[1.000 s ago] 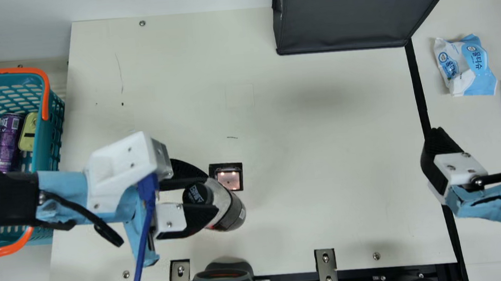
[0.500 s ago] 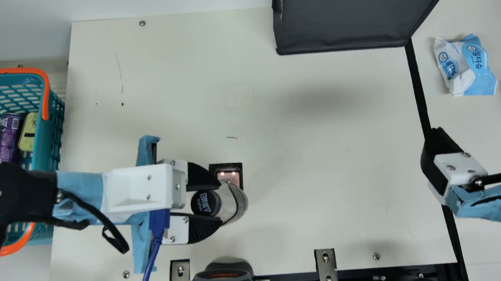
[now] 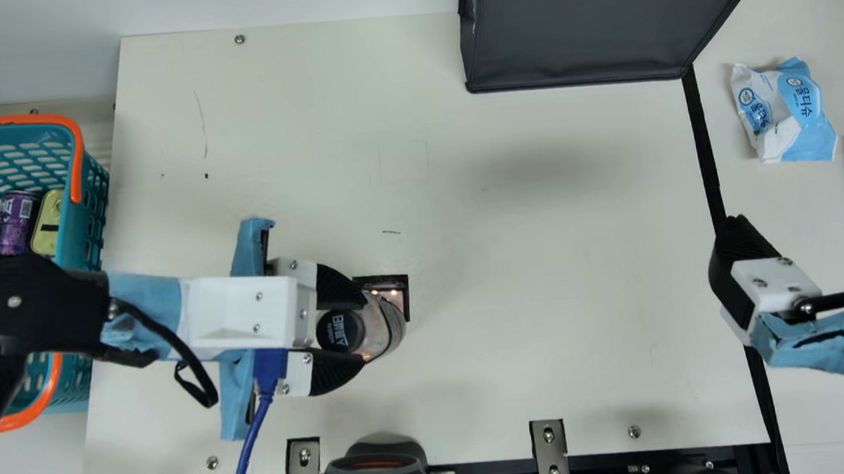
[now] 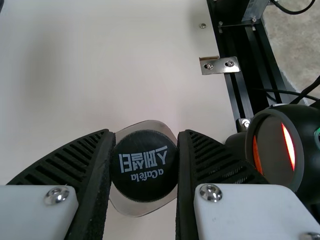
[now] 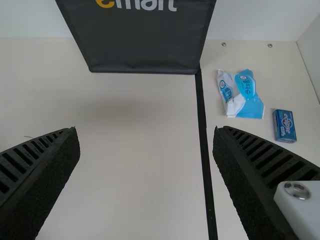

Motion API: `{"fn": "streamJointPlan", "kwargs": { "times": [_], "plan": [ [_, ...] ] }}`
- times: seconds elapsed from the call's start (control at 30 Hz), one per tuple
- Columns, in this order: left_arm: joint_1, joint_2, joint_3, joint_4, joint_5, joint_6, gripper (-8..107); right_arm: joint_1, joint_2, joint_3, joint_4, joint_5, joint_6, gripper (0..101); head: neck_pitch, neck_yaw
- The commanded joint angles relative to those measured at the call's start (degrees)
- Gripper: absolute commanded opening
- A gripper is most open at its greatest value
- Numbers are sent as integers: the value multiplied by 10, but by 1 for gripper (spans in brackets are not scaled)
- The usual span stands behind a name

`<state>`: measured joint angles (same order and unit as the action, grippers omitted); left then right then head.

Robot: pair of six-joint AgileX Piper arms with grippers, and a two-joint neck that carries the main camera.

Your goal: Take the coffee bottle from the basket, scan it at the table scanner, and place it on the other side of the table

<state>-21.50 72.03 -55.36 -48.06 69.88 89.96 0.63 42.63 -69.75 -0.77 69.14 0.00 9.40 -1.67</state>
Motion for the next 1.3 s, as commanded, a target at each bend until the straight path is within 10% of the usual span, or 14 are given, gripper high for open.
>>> {"fn": "streamJointPlan", "kwargs": {
  "times": [0.0,1.27],
  "plan": [
    [4,1,-1,1,0,0,-8,0,0,0,0,0,0,95,-15,1],
    [46,4,-6,8,0,-84,-8,0,0,0,0,0,0,95,-15,1]
  ]
}}
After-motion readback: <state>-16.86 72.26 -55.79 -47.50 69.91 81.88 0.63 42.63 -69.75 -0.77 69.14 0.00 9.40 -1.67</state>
